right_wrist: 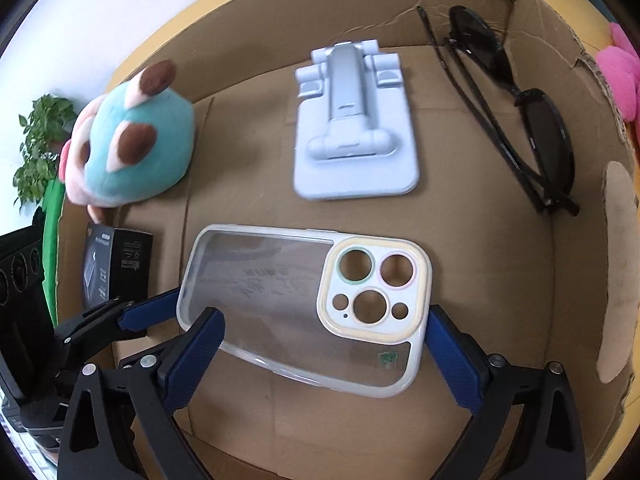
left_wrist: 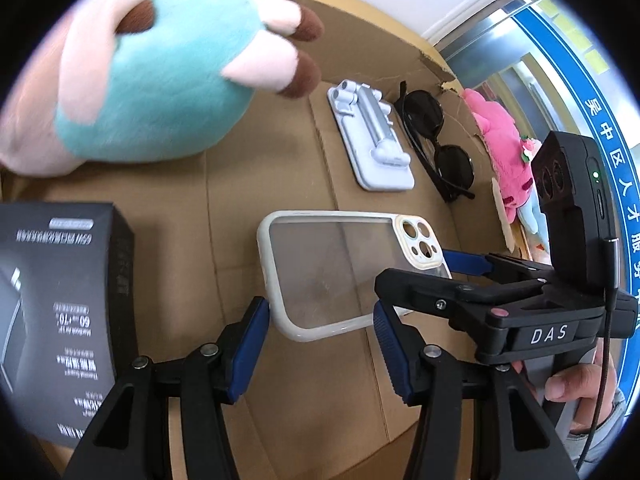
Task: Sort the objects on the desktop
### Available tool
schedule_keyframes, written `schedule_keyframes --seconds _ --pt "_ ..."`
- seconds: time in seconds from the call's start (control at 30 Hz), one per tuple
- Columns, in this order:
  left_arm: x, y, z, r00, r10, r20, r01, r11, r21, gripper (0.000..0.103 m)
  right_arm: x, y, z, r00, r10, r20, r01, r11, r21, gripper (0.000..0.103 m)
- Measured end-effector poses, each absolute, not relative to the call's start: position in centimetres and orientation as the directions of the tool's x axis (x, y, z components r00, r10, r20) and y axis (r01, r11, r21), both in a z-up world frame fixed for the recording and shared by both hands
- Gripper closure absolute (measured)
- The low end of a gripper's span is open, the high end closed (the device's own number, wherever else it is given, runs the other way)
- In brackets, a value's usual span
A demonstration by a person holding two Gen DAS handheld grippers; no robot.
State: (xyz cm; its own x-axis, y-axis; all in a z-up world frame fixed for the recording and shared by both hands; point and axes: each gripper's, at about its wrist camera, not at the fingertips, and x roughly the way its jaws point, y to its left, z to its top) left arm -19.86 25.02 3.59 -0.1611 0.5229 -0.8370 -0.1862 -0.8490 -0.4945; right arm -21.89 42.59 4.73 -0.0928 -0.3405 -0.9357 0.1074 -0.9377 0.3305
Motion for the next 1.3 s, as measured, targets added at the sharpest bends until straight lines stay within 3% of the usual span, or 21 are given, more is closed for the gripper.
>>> schedule_keyframes --seconds 0.2,0.37,0.47,0.5,0.53,0.6,0.67,0.73,0.93,1.13,1.3 --pt "-18.9 24.2 4.7 -0.194 0.466 -0.863 -0.152 -0.884 -0.443 0.049 -20.4 43.1 6.7 -0.130 -0.393 -0.910 0.135 -0.916 0.377 0.001" --pt "-16.1 23.2 8.3 -0.328 0.414 -0.849 -0.186 -0.910 -0.372 0.049 -16.7 44.5 12.4 -0.301 -0.315 -0.900 0.229 -0.940 0.253 0.001" --pt "-12.8 22.9 11.9 -0.469 0.393 -0.791 -0.238 -0.919 -0.316 0.048 -12.0 44.8 16.2 -0.445 -0.268 -0.855 0.298 -0.944 0.141 0.001" --pt "-11.5 22.7 13.0 -0.519 0.379 -0.766 -0.254 -0.924 -0.285 0.047 -12.1 46.2 14.9 -0.476 -0.265 -0.838 0.313 -0.942 0.121 0.001" --pt "-10.0 22.5 14.0 -0.574 0.351 -0.739 -0.261 -0.935 -0.241 0.045 -10.0 45.5 14.9 -0.514 -0.263 -0.816 0.324 -0.941 0.099 0.000" --pt "-7.0 22.1 15.4 -0.677 0.291 -0.676 -0.259 -0.954 -0.152 0.027 -6.5 44.2 14.9 -0.579 -0.276 -0.767 0.336 -0.938 0.084 0.000" --pt "-3.8 21.9 16.1 -0.772 0.222 -0.596 -0.230 -0.971 -0.063 0.022 -3.6 43.2 14.4 -0.639 -0.283 -0.715 0.317 -0.944 0.090 0.000" --pt "-1.4 22.1 15.6 -0.823 0.176 -0.540 -0.207 -0.978 -0.003 0.022 -1.8 43.2 13.7 -0.689 -0.300 -0.660 0.292 -0.948 0.126 0.000" --pt "0.7 22.9 12.8 -0.873 0.069 -0.483 -0.121 -0.990 0.078 0.022 -0.5 44.2 13.0 -0.812 -0.241 -0.532 0.193 -0.970 0.145 0.000" --pt "0.4 22.1 9.5 -0.878 0.069 -0.473 -0.064 -0.998 -0.026 0.022 -1.6 43.1 8.5 -0.822 -0.174 -0.542 0.130 -0.984 0.119 0.000" --pt "0.0 22.7 6.8 -0.879 0.020 -0.477 -0.024 -1.000 0.002 0.022 -1.4 41.9 7.1 -0.855 -0.139 -0.500 0.146 -0.989 0.025 0.000"
